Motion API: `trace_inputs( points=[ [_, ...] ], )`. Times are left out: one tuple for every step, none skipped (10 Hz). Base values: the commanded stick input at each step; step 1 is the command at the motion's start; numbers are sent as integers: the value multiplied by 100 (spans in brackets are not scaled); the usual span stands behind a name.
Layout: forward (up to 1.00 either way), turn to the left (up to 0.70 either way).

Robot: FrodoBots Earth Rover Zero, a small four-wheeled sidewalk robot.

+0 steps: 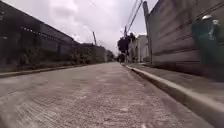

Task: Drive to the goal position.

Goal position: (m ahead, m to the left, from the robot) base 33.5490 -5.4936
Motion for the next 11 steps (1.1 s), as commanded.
trace_inputs(
  points=[
    [100,0],
    [100,0],
    [100,0],
    [100,0],
    [100,0],
    [100,0],
    [100,0],
    [100,0],
    [100,0],
    [100,0],
    [100,0]
  ],
)
